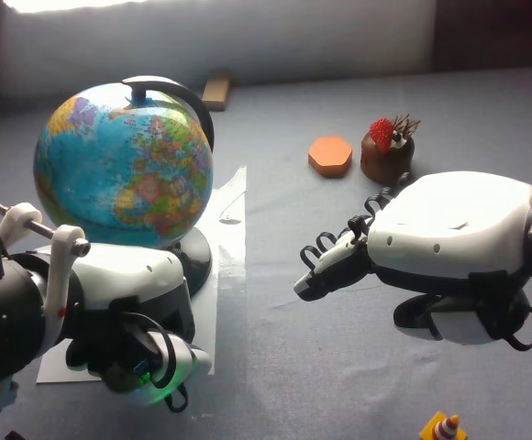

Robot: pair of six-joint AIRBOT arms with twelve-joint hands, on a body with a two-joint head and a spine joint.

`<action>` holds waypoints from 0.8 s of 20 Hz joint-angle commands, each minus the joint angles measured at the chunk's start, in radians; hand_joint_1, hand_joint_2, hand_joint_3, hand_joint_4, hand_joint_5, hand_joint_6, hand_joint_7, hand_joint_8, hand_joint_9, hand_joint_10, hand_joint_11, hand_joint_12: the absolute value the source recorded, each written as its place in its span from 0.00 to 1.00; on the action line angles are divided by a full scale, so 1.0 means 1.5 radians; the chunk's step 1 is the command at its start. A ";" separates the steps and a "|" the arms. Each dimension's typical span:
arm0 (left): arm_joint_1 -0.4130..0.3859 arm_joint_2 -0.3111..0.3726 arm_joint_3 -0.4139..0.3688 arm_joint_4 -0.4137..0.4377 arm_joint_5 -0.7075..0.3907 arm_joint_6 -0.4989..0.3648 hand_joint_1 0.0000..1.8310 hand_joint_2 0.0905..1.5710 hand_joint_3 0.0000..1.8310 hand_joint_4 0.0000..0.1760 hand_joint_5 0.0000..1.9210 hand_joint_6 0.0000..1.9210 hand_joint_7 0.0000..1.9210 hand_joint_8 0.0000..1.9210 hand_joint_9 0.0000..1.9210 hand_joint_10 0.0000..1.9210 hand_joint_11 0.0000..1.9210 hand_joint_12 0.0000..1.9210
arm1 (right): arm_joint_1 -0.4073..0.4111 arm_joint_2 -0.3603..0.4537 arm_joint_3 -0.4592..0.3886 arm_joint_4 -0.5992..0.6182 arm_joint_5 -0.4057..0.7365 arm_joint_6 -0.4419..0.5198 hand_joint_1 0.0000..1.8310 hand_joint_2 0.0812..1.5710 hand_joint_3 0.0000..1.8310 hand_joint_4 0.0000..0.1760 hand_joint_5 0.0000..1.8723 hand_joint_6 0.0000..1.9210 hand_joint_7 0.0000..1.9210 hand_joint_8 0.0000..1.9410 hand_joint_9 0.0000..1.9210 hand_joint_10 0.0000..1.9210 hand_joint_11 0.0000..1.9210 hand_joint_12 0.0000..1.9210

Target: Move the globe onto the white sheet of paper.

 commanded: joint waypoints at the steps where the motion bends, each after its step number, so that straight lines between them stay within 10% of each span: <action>1: -0.010 0.003 -0.003 0.019 0.010 0.002 0.45 0.89 0.00 0.00 0.51 0.93 0.57 1.00 0.58 1.00 0.52 1.00 | 0.003 0.003 -0.001 -0.014 -0.065 -0.001 0.43 0.76 0.24 0.00 0.59 1.00 0.67 1.00 0.67 1.00 0.68 1.00; 4: -0.018 0.002 -0.005 0.017 0.006 0.007 0.45 0.89 0.00 0.00 0.51 0.94 0.57 1.00 0.59 1.00 0.52 1.00 | 0.003 0.003 -0.002 -0.014 -0.065 -0.001 0.42 0.78 0.21 0.00 0.57 1.00 0.65 1.00 0.66 1.00 0.68 1.00; 5: -0.021 0.002 -0.006 0.015 0.004 0.010 0.45 0.89 0.00 0.00 0.51 0.94 0.57 1.00 0.59 1.00 0.52 1.00 | 0.003 0.003 -0.002 -0.014 -0.065 -0.001 0.49 0.58 0.51 0.00 0.41 1.00 0.66 1.00 0.66 1.00 0.66 1.00; 9: -0.031 0.002 -0.007 0.013 0.002 0.018 0.45 0.89 0.00 0.00 0.51 0.94 0.57 1.00 0.59 1.00 0.52 1.00 | 0.003 0.003 -0.002 -0.014 -0.064 -0.001 0.45 0.66 0.40 0.00 0.52 1.00 0.65 1.00 0.66 1.00 0.67 1.00; 10: -0.036 0.002 -0.007 0.011 0.000 0.022 0.45 0.89 0.00 0.00 0.51 0.94 0.57 1.00 0.59 1.00 0.52 1.00 | 0.002 0.003 -0.002 -0.014 -0.064 -0.001 0.50 0.55 0.57 0.00 0.41 1.00 0.65 1.00 0.66 1.00 0.67 1.00; 16: -0.052 0.002 -0.004 -0.006 -0.009 0.049 0.44 0.89 0.00 0.00 0.51 0.94 0.57 1.00 0.59 1.00 0.52 1.00 | 0.002 0.003 -0.002 -0.014 -0.064 -0.001 0.52 0.50 0.64 0.00 0.40 1.00 0.64 1.00 0.65 1.00 0.67 1.00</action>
